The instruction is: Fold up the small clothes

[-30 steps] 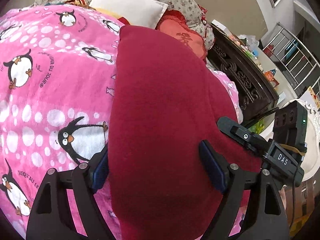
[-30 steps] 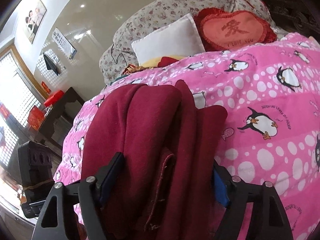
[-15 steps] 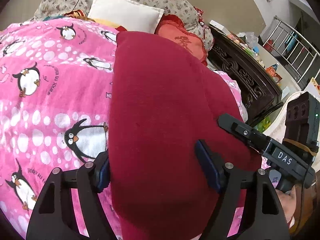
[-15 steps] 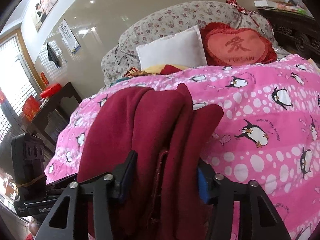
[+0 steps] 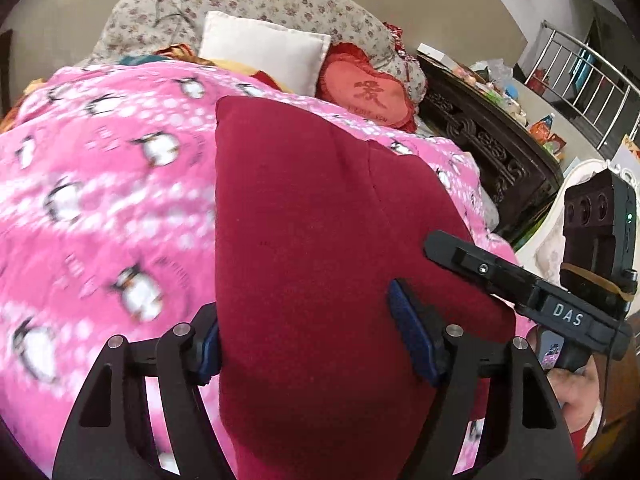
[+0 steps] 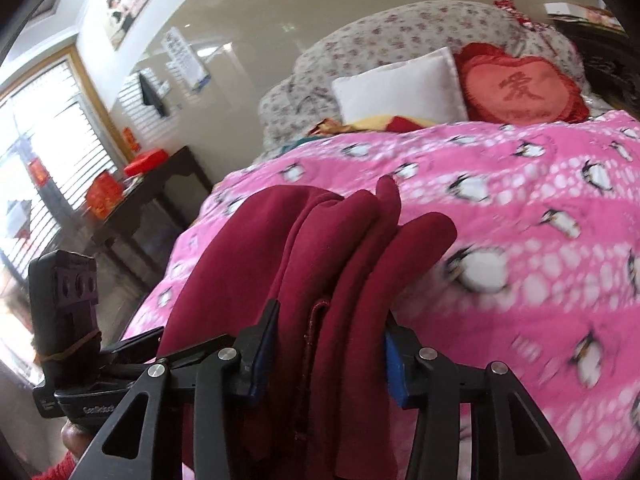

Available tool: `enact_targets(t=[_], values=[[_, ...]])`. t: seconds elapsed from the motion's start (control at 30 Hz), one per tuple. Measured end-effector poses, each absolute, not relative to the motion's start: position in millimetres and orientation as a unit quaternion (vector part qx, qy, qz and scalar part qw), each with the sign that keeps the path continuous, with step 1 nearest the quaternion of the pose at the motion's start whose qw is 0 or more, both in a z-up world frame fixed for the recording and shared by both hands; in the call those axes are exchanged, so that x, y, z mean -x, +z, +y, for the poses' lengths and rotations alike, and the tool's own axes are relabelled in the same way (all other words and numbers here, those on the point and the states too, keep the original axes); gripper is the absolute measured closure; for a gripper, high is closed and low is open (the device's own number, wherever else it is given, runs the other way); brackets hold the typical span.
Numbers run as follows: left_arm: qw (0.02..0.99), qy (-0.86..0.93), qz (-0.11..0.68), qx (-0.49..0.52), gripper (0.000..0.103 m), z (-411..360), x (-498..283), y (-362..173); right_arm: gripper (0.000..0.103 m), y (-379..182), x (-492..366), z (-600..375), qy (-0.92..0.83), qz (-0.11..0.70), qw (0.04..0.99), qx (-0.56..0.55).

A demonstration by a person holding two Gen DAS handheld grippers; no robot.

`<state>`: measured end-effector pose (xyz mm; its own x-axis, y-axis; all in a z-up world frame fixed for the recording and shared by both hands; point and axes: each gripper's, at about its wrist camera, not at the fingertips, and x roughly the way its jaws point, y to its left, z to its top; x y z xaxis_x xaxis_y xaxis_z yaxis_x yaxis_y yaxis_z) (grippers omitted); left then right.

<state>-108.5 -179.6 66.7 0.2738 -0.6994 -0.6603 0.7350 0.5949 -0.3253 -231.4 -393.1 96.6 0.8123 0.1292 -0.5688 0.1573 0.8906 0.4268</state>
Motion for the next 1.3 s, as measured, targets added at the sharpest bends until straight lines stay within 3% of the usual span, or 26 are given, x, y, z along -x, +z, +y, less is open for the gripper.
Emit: enact_targets(t=[0.43,0.63,0.87,0.9,0.97,1.0,1.03,1.3], values=[[0.814,-0.394,0.426,-0.036,0.03,-102,136,18,0.054,53,247,-340,0.004,0.361,0.891,-0.275],[0.832,-0.379,0.403,-0.03,0.029,-86,146,28,0.054,91,284,-341,0.018,0.297,0.916,-0.27],[0.847,-0.381,0.368,-0.048,0.029,-75,165,37,0.054,67,257,-317,0.036,0.354,0.9,-0.251],[0.846,-0.383,0.369,-0.048,0.029,-75,166,37,0.055,61,250,-317,0.036,0.358,0.898,-0.254],[0.845,-0.38,0.374,-0.046,0.029,-76,164,35,0.069,52,236,-314,0.036,0.362,0.897,-0.249],[0.845,-0.377,0.376,-0.047,0.029,-76,163,35,0.085,52,231,-312,0.037,0.364,0.901,-0.232],[0.845,-0.376,0.378,-0.046,0.029,-76,163,35,0.092,53,228,-308,0.03,0.364,0.908,-0.205],[0.834,-0.409,0.367,-0.043,0.027,-88,173,45,0.093,73,251,-305,-0.015,0.339,0.935,-0.102]])
